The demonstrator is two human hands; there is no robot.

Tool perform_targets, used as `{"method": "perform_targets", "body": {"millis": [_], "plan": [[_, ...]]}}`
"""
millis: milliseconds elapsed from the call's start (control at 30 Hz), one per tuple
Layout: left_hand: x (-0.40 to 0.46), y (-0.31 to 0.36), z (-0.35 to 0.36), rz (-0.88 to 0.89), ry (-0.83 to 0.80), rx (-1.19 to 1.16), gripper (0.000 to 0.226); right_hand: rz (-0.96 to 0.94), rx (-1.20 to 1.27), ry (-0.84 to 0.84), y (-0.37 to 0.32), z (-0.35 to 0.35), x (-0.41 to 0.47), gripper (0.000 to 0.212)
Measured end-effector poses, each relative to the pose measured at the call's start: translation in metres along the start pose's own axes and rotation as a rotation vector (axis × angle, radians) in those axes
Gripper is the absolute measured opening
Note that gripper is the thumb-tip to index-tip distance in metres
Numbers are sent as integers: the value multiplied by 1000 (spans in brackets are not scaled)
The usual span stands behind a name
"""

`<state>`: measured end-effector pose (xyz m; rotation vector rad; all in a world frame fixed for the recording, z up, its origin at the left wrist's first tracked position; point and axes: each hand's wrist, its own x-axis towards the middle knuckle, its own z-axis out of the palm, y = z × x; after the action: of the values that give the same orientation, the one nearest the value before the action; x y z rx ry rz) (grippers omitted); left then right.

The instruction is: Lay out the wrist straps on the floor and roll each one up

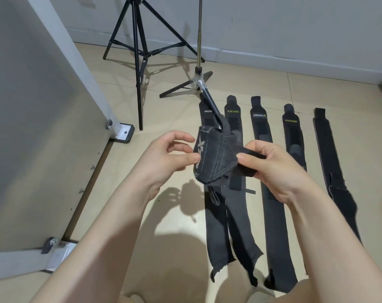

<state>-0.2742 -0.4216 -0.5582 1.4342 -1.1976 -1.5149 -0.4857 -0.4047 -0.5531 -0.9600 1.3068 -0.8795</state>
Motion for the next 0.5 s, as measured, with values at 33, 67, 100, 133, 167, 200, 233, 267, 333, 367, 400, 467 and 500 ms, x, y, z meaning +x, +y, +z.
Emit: {"method": "perform_targets", "body": {"millis": [33,67,100,133,167,200,233,267,333,367,400,467,500], "plan": [[-3,0,2,12,-5,-10,24,-15,-78,40,1,2,-1,15],[-7,1,6,-4,-21,-39,19,-35,-159,92,0,7,-3,14],[-10,1,10,-41,-42,-75,16,-73,-257,159,0,13,-5,14],[-14,2,15,-87,-72,-108,14,-127,-358,239,1,20,-7,15],[-16,3,20,-132,-107,-135,16,-191,-448,327,3,28,-10,17],[-16,3,24,-169,-137,-163,21,-256,-544,406,4,36,-14,18],[-17,3,27,-196,-153,-190,28,-326,-643,469,7,44,-17,17],[-18,3,30,-208,-156,-215,33,-396,-737,506,10,51,-21,14],[-19,1,35,-190,-113,-268,35,-487,-855,505,19,64,-24,12],[-19,1,36,-176,-63,-295,33,-517,-889,479,23,69,-24,12],[-20,1,36,-155,-6,-312,32,-547,-928,451,27,74,-25,12],[-19,1,33,-103,84,-295,30,-606,-975,404,30,78,-26,10],[-18,0,31,-81,111,-275,30,-617,-962,372,30,76,-25,8]]}}
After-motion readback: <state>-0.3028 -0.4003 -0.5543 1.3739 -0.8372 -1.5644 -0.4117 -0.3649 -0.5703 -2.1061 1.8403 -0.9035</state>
